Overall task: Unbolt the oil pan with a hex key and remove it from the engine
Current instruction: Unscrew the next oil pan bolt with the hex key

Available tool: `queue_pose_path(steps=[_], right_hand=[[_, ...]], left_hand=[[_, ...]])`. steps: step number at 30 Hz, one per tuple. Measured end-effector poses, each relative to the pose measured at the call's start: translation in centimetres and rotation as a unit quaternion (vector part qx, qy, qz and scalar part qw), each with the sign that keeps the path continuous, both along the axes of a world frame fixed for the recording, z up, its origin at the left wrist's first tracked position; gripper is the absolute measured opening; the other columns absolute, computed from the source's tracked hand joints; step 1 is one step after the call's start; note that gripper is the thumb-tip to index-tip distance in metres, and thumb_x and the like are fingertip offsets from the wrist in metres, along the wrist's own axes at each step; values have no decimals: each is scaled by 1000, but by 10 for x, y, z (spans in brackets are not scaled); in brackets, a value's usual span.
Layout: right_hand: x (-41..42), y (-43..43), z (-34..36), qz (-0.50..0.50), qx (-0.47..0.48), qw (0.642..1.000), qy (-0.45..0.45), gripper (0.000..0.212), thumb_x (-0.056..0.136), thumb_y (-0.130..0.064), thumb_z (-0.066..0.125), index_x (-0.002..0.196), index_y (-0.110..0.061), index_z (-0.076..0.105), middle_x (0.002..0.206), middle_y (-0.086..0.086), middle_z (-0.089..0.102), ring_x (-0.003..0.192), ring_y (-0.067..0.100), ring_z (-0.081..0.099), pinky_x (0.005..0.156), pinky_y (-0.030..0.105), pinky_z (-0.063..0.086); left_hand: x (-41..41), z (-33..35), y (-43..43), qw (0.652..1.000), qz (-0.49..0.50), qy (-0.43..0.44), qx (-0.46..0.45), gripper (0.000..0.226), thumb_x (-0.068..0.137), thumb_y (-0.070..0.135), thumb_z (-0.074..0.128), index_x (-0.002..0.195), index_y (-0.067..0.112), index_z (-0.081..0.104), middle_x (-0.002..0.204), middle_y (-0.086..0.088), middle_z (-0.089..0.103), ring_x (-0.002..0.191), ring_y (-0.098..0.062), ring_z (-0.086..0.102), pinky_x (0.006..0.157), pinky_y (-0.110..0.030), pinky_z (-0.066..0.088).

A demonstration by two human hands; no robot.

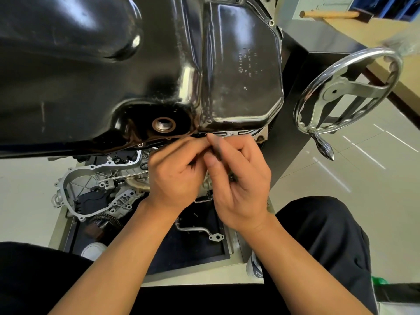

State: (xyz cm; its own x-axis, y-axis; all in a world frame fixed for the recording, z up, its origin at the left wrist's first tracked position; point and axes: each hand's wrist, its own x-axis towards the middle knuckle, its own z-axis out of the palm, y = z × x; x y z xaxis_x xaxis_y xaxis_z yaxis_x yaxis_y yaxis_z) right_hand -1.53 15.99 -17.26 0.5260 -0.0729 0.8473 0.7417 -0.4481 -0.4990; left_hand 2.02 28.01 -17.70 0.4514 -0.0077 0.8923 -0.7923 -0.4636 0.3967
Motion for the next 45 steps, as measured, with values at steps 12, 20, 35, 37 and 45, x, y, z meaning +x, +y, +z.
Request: queue_pose_path(steps=[12, 20, 35, 37, 45], right_hand=[[3, -4, 1, 18, 2, 1000, -4, 26, 88, 10, 65, 115, 12, 64, 90, 18, 61, 88, 13, 58, 84, 20, 47], [2, -8, 2, -36, 18, 999, -27, 19, 76, -1, 84, 90, 6, 73, 81, 13, 69, 79, 10, 61, 77, 19, 48], [3, -8, 0, -24, 14, 999, -17, 20, 81, 2, 80, 99, 5, 73, 85, 11, 68, 77, 12, 59, 74, 20, 48], [2, -8, -1, -22, 18, 999, -15, 16, 77, 8, 80, 92, 6, 74, 83, 10, 69, 78, 6, 59, 73, 19, 47], [2, -4, -1, 18, -11, 1000, -18, 25, 87, 12, 64, 112, 11, 65, 93, 16, 66, 91, 14, 60, 83, 24, 49]], left_hand=[[0, -3, 2, 999, -16, 13, 38, 19, 91, -3, 64, 108, -2, 72, 88, -7, 75, 82, -3, 67, 73, -23, 57], [0, 0, -1, 1000, 19, 10, -14, 12, 91, 5, 67, 87, -1, 76, 78, 0, 71, 74, 1, 59, 71, -11, 47], [1, 1, 1, 1000, 21, 18, -12, 5, 82, -3, 76, 86, 1, 77, 72, -1, 71, 66, -6, 63, 66, -17, 49], [1, 0, 1, 1000, 13, 23, -9, 3, 84, 1, 74, 86, 0, 76, 67, -1, 69, 62, -7, 61, 65, -15, 48], [2, -1, 3, 1000, -11, 1, 28, 18, 92, -1, 63, 107, 0, 74, 88, 12, 63, 82, 10, 56, 78, -6, 44]])
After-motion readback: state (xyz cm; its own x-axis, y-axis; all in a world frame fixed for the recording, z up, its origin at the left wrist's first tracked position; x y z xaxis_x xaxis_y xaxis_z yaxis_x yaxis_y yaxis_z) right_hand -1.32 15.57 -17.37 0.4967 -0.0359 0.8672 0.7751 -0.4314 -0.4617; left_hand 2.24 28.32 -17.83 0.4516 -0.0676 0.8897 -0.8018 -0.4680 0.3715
